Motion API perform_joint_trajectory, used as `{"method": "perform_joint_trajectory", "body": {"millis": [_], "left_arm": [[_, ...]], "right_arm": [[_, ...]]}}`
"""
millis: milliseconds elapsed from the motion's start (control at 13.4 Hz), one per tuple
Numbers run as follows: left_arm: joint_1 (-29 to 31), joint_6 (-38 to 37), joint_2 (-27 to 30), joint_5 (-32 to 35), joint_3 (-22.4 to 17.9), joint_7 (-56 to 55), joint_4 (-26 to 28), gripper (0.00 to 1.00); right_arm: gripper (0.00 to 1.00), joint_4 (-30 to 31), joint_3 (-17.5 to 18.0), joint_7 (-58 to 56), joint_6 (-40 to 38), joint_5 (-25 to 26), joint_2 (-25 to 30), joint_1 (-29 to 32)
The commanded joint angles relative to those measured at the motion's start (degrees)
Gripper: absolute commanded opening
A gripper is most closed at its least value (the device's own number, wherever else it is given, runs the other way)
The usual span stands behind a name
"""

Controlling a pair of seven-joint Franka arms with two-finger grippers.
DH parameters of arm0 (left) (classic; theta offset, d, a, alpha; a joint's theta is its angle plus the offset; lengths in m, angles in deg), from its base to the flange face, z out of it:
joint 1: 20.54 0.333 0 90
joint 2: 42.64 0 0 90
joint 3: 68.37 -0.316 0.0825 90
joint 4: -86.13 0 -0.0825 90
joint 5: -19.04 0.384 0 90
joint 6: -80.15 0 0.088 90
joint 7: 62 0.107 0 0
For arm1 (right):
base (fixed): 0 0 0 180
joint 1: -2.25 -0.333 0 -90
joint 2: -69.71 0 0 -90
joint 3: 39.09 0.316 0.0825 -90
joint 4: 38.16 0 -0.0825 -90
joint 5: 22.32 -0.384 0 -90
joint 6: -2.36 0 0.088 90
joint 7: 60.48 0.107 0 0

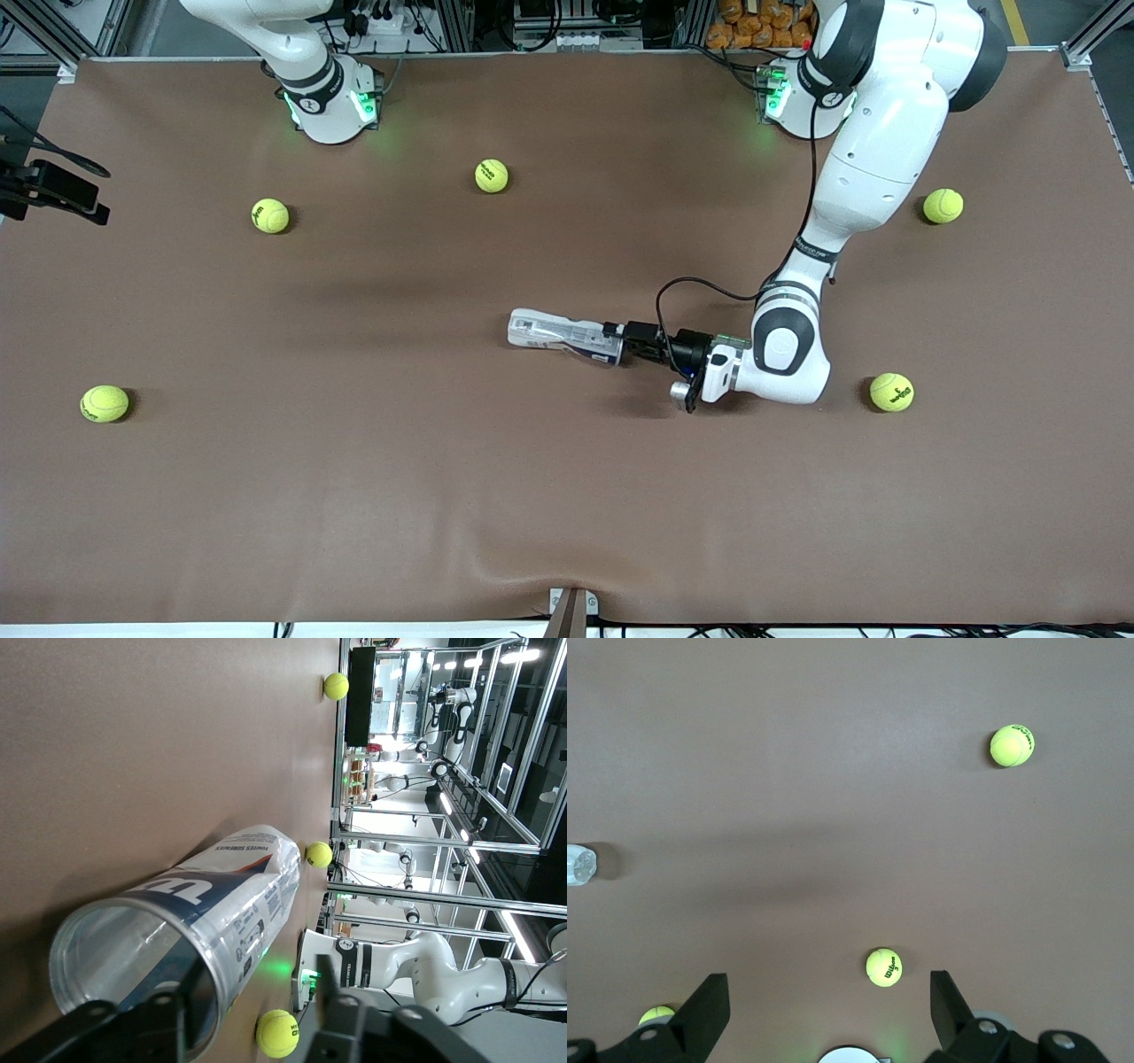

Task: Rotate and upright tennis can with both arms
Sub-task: 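Grasp the can's open end with the left gripper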

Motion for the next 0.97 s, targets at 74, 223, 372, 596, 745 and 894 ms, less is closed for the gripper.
{"method": "perform_joint_trajectory", "body": {"millis": [74, 223, 372, 596, 745, 894], "left_arm": [[0.1, -0.4, -0.2, -1.3, 0.0, 1.4, 0.0, 0.00], [0.1, -0.5, 0.7, -1.4, 0.2, -1.0, -0.4, 0.00], [0.0, -0.4, 2.1, -1.2, 1.0, -4.3, -1.6, 0.00], [-0.1, -0.4, 3.8, -0.5, 0.9, -9.6, -3.3, 0.00], [-0.5, -0.1, 5.1, -0.1, 0.8, -12.4, -3.7, 0.00], [-2.5, 0.9, 8.0, 3.9, 0.2, -18.5, -4.0, 0.00]], "right_arm": [[1.00, 0.0, -0.1, -0.1, -0.2, 1.0, -0.3, -0.7], [1.00, 0.0, -0.1, -0.1, -0.2, 1.0, -0.3, -0.7], [1.00, 0.0, -0.1, -0.1, -0.2, 1.0, -0.4, -0.8], [1.00, 0.0, -0.1, -0.1, -0.2, 1.0, -0.4, -0.8], [1.00, 0.1, -0.1, -0.1, -0.2, 1.0, -0.4, -0.8], [1.00, 0.0, -0.1, -0.1, -0.1, 1.0, -0.5, -0.8]]}}
